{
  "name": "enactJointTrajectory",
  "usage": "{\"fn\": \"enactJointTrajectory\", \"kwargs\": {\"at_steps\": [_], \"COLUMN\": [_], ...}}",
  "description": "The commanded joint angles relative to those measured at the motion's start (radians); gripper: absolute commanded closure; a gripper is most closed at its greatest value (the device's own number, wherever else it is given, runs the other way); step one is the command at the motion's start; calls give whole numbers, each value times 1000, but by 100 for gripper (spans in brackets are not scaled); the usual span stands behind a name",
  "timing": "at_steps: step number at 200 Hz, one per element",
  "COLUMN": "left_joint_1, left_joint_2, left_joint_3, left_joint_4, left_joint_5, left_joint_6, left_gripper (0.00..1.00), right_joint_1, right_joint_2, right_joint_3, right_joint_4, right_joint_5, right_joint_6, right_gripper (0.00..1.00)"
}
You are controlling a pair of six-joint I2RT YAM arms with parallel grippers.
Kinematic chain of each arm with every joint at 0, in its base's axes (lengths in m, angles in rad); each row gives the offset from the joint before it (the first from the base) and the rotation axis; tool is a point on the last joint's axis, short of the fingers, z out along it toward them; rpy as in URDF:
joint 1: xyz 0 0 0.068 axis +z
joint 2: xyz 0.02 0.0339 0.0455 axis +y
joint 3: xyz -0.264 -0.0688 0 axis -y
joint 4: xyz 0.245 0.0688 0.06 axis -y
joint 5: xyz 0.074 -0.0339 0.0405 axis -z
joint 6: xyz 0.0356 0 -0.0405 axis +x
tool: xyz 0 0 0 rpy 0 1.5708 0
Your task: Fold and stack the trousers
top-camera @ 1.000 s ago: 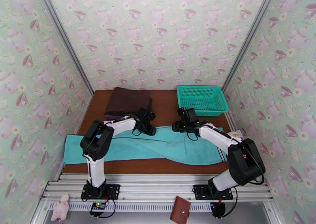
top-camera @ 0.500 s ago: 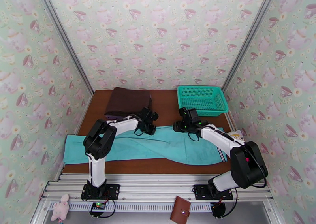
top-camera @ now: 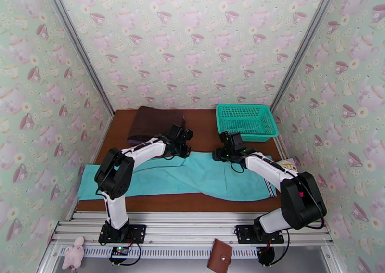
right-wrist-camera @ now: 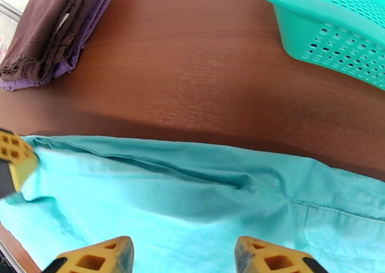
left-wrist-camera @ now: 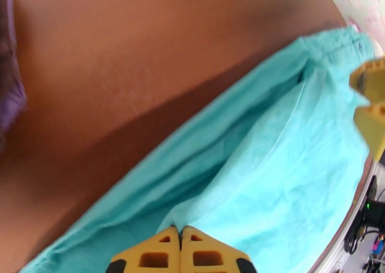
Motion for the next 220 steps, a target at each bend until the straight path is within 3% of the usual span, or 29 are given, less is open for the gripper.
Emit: {"fn": "enactJointTrajectory", "kwargs": {"at_steps": [1, 14, 29, 40, 80, 95, 114, 135, 160, 178, 197, 220], "left_joint_1": [5, 9, 9, 9, 14, 20, -8, -73, -86, -76, -29, 87], "left_joint_2": [80, 100, 83, 41, -276, -358, -433, -488, -406, -319, -274, -261], "left_joint_3": [74, 87, 74, 41, -228, -319, -441, -571, -609, -560, -562, -636], "left_joint_4": [-35, -33, -20, -9, 106, 83, 62, 182, 356, 230, 76, 12], "left_joint_5": [-99, -153, -170, -180, -271, -283, -243, -155, -18, -148, -297, -317], "left_joint_6": [-34, -50, -56, -60, -135, -195, -248, -287, -366, -463, -592, -694], "left_gripper": [100, 93, 64, 51, 30, 30, 33, 33, 36, 37, 37, 44], "right_joint_1": [-10, -13, -13, -11, 50, 68, 27, -67, -72, -64, -54, -54], "right_joint_2": [-20, -30, -40, -56, -153, -158, -142, -180, -149, -149, -186, -236], "right_joint_3": [-18, -24, -26, -32, -69, -66, -67, -138, -68, -51, -58, -66], "right_joint_4": [5, 1, -12, -12, 13, -38, -146, -93, -140, -137, -154, -192], "right_joint_5": [10, 14, 8, -14, -85, -42, 141, 105, 93, 48, 87, 154], "right_joint_6": [15, 17, 9, -8, -98, -79, 59, 125, 120, 141, 147, 141], "right_gripper": [41, 41, 41, 42, 43, 42, 41, 41, 42, 43, 43, 43]}}
